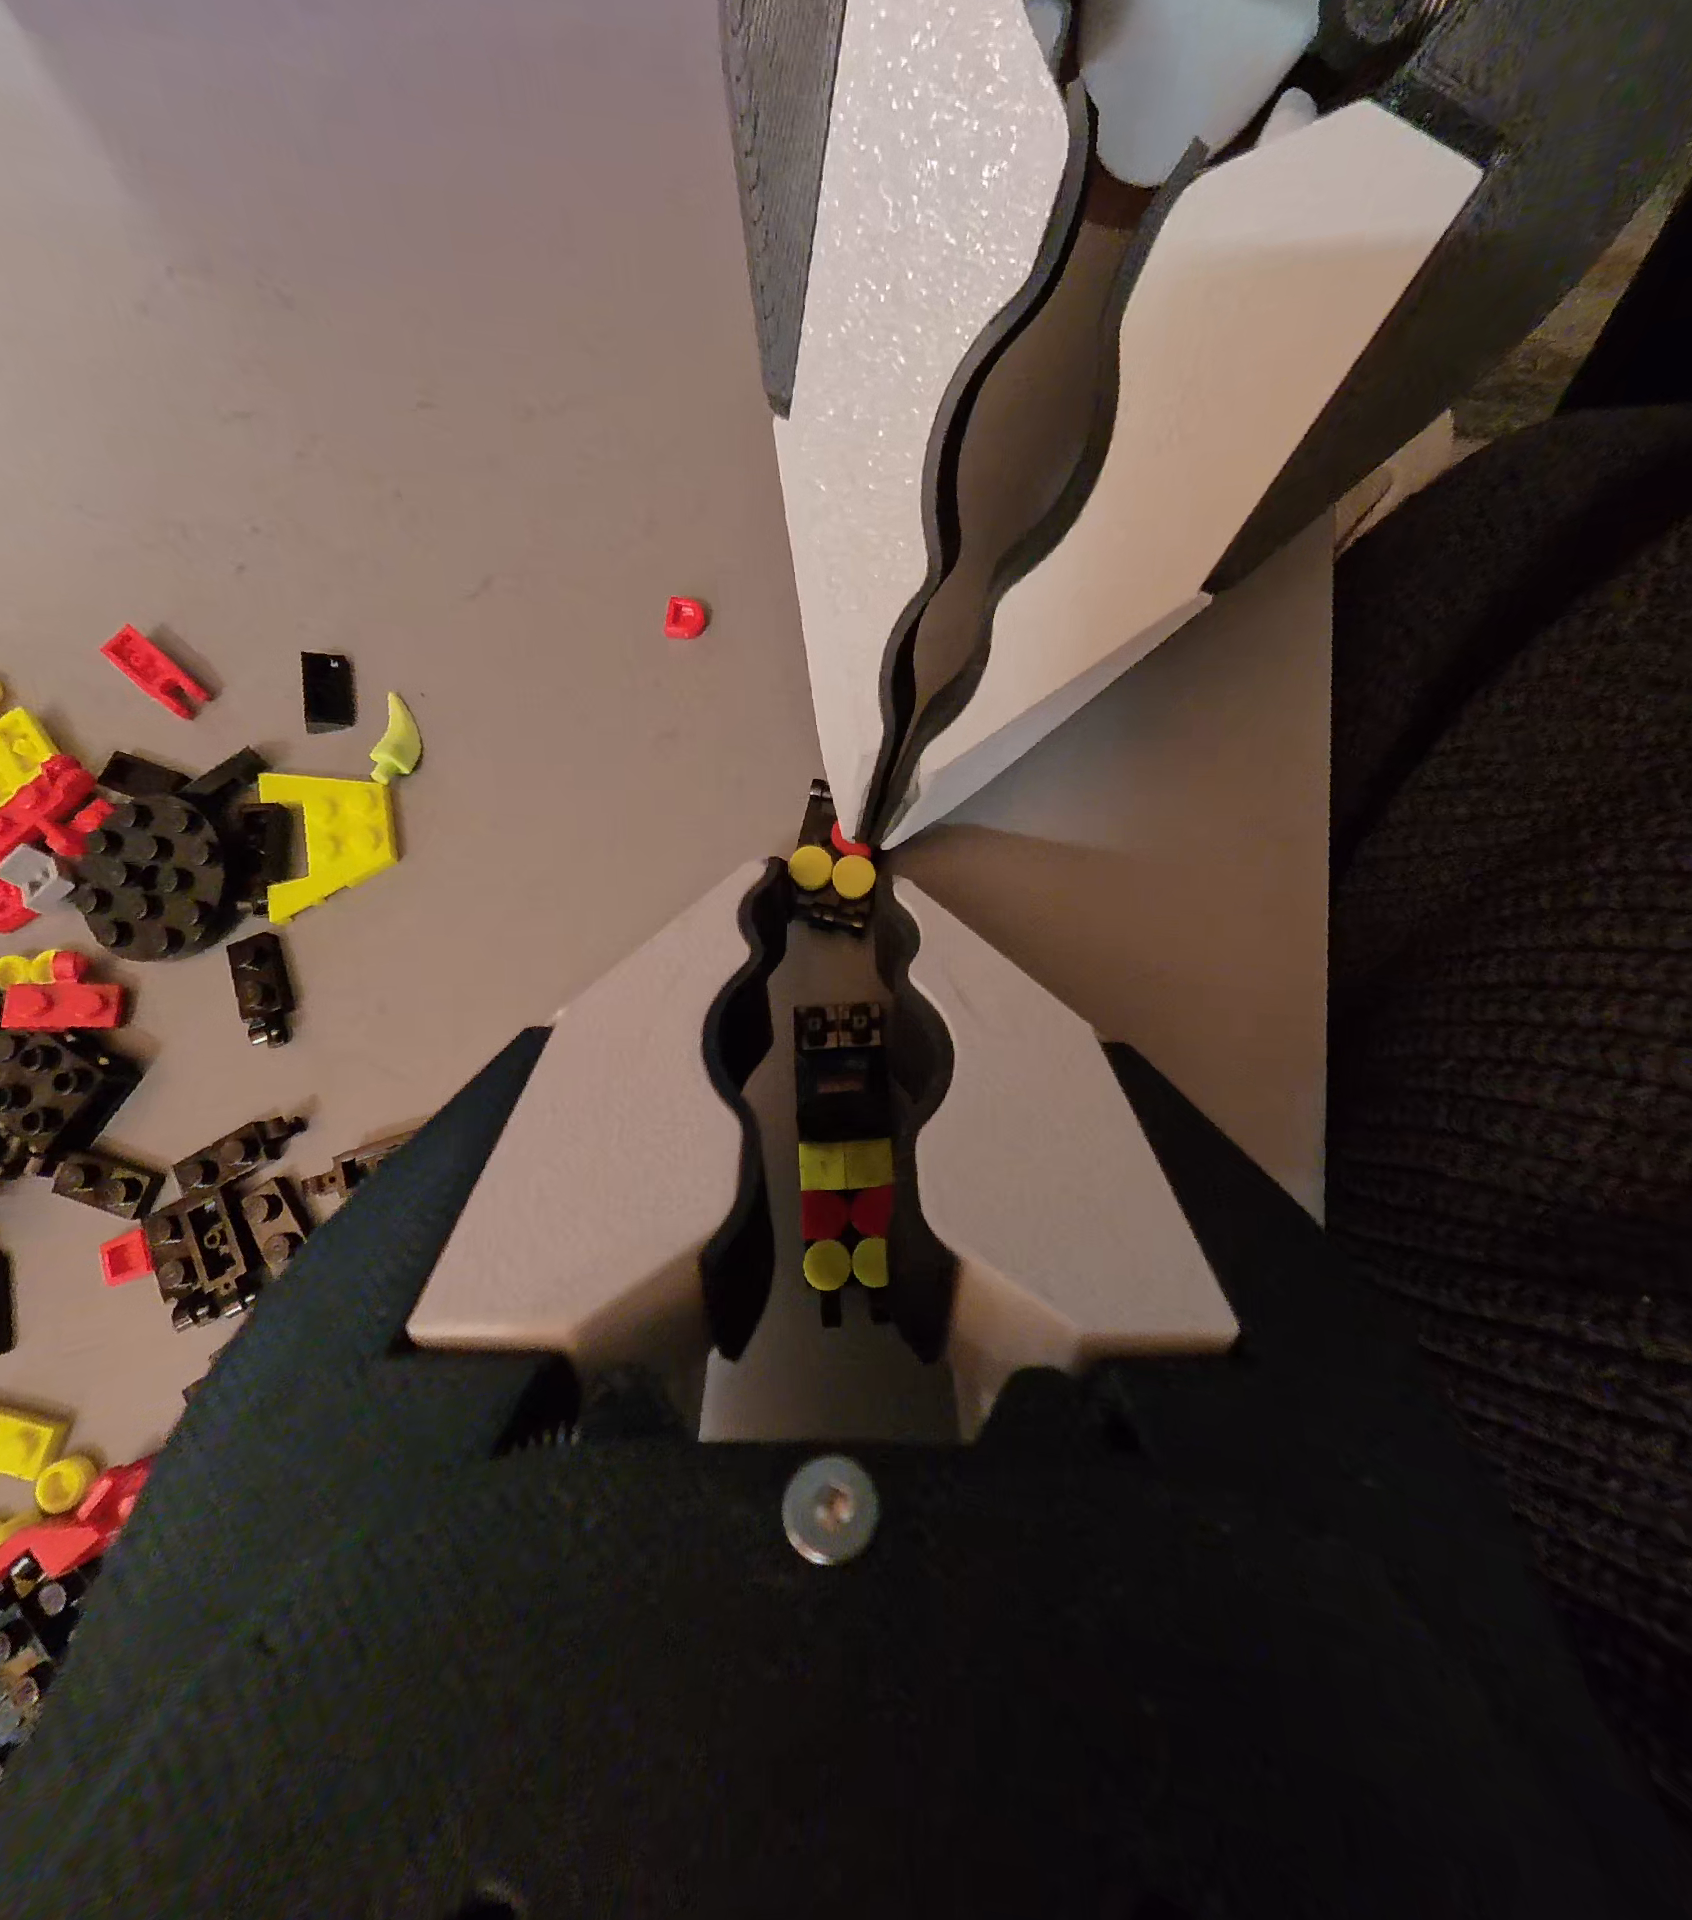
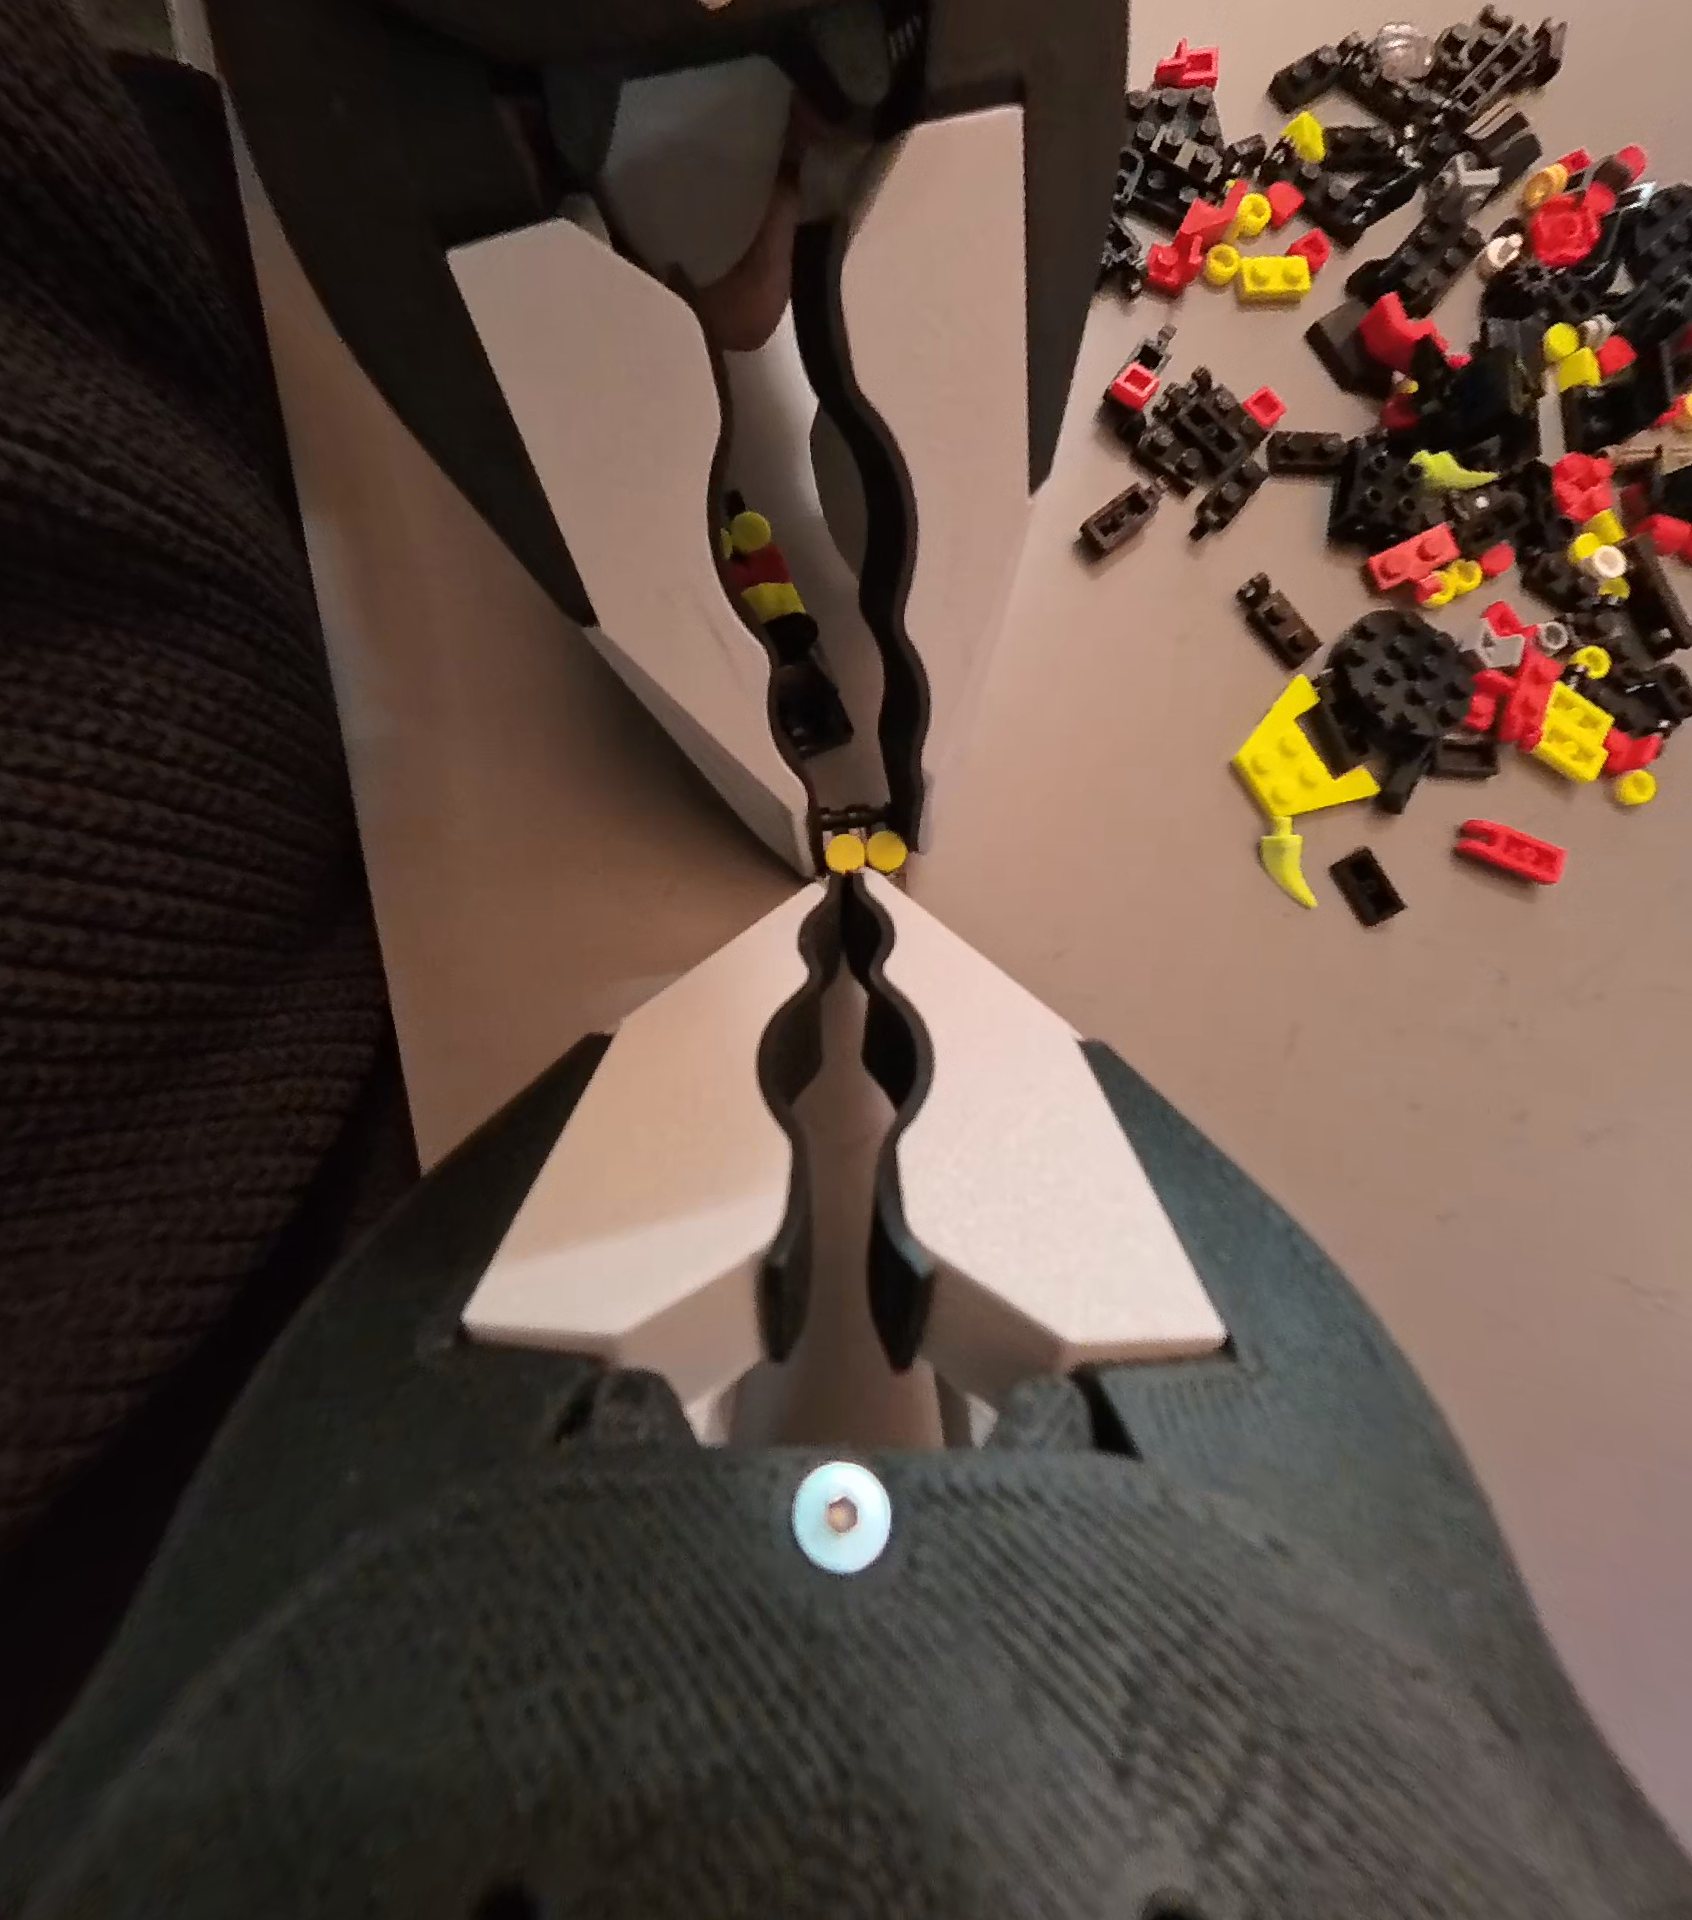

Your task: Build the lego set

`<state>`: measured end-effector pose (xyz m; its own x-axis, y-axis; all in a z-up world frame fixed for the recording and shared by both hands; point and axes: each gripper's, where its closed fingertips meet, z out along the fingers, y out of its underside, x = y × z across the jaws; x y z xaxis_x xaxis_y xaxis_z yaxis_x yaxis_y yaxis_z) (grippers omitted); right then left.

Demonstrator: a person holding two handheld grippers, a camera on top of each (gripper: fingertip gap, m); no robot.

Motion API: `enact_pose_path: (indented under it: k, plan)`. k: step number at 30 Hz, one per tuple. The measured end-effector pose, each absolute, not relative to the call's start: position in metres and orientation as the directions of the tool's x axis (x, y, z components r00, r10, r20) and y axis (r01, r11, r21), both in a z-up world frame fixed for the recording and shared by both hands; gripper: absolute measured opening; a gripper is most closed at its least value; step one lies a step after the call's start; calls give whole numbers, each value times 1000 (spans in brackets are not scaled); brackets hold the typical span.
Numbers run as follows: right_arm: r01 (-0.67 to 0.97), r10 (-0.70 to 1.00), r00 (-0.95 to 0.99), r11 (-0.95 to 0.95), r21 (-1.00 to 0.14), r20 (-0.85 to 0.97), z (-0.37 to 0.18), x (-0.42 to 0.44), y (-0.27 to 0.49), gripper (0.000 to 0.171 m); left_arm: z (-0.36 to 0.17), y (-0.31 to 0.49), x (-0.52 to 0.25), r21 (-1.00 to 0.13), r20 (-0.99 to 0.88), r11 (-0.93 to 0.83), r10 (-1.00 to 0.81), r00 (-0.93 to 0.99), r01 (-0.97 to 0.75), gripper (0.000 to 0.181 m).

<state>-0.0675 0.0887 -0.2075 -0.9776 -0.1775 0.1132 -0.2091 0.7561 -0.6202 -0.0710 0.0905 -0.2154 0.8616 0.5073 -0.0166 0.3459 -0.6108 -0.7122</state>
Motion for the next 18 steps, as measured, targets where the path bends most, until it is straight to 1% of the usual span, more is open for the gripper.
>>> enact_pose_path:
  k: [4,8,11,13,16,18]
  plan:
    - [-242,-193,-970,758,-606,146,-207,-67,88,0,-215,91,-71,-710,-20,-612,511,859,348,14]
    - [-244,-193,-970,748,-617,149,-207,-67,88,0,-216,90,-71,-709,-32,-619,506,862,337,14]
    - [-277,-208,-961,729,-626,183,-205,-68,88,0,-216,91,-71,-710,-37,-622,503,863,332,15]
    - [-310,-229,-951,695,-648,210,-198,-67,88,16,-216,91,-71,-711,-37,-621,502,864,330,15]
    - [-342,-223,-940,596,-726,259,-171,-68,86,15,-216,91,-71,-714,-26,-614,503,864,336,15]
    - [-369,-226,-929,577,-729,292,-165,-70,90,16,-215,91,-71,-716,-10,-605,508,862,348,14]
